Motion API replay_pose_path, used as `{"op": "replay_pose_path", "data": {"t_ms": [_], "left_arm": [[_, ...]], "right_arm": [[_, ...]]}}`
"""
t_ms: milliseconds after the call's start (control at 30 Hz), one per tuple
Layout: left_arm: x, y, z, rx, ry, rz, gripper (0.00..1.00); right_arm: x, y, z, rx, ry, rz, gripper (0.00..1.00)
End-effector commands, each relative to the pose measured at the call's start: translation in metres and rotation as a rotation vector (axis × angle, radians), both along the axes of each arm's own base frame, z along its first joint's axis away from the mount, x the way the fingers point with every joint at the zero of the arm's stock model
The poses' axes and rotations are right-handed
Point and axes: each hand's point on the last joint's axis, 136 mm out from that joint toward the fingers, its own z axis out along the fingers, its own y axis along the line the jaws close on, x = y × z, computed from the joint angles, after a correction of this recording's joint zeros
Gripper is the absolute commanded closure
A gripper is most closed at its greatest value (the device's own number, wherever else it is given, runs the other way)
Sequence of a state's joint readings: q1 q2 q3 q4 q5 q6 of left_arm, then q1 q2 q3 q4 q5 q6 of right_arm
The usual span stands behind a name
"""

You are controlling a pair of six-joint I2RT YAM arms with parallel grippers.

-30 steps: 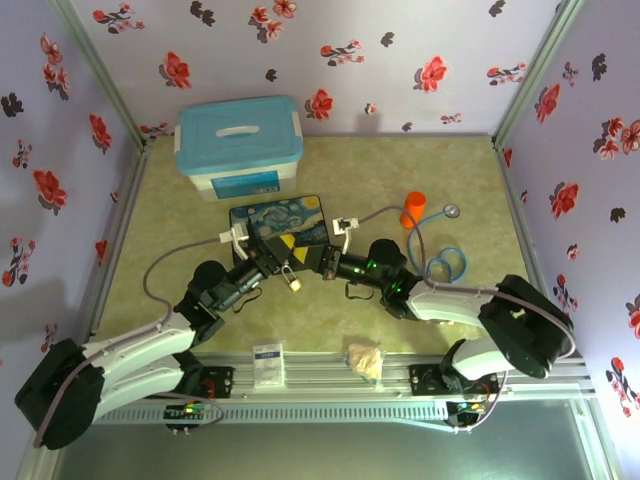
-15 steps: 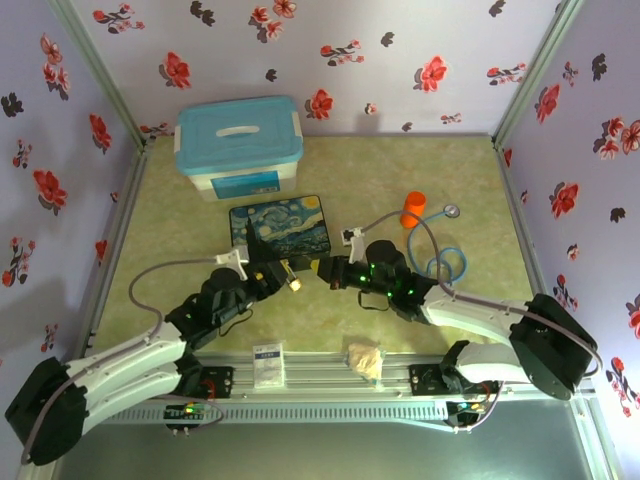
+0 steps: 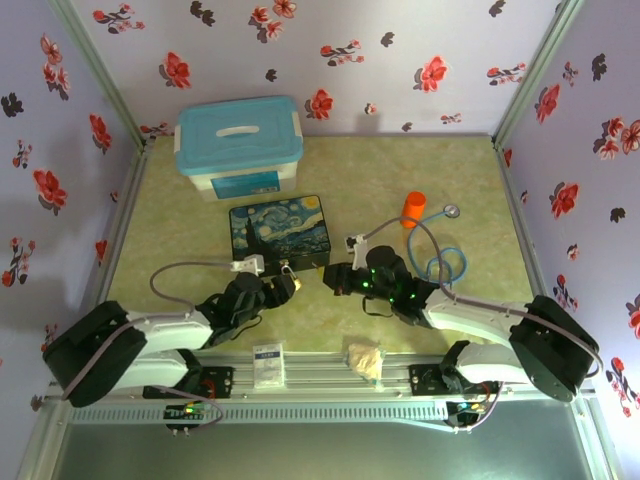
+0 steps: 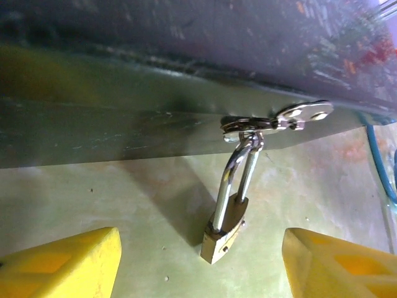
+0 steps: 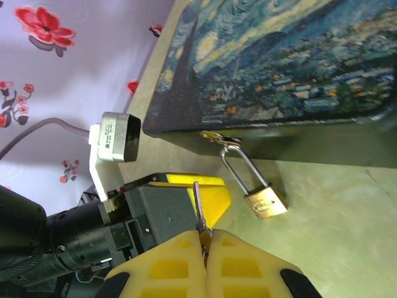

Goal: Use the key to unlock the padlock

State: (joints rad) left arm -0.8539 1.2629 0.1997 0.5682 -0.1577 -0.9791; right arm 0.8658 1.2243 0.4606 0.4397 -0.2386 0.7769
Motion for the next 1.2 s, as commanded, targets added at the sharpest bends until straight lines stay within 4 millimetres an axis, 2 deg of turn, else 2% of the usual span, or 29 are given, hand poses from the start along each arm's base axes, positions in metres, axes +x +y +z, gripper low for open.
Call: {"op": "replay_pose_path", "data": {"t_ms": [0,200,367,600,900,1167], "left_arm": [[0.014,-0.011,0.012,-0.002,-0.083,0.0,0.32],[0.016,-0.021,-0.003,-0.009,-0.066,0.0,0.45],[0.013,-0.032,-0.019,0.048,-0.03,0.001,0.49],[0.009,-0.026,-0.032,0.072,0.008,0.031,0.74],[0.009,-0.025,-0.023,0.049,0.006,0.041,0.9],[0.007,-0.035,0.002,-0.084,0.0,0.034,0.97]], "right_arm": [[0.001,-0.006,0.0,-0.011,-0.021,-0.025,1.0],[0.0,-0.011,-0.005,-0.029,-0.018,-0.036,1.0],[-0.001,-0.014,-0.009,-0.036,-0.009,-0.042,1.0],[-0.003,-0.016,-0.018,-0.046,0.012,-0.055,1.0],[-0.009,0.001,-0.037,0.02,0.129,-0.017,1.0],[-0.015,0.015,-0.053,0.05,0.259,0.006,1.0]]}}
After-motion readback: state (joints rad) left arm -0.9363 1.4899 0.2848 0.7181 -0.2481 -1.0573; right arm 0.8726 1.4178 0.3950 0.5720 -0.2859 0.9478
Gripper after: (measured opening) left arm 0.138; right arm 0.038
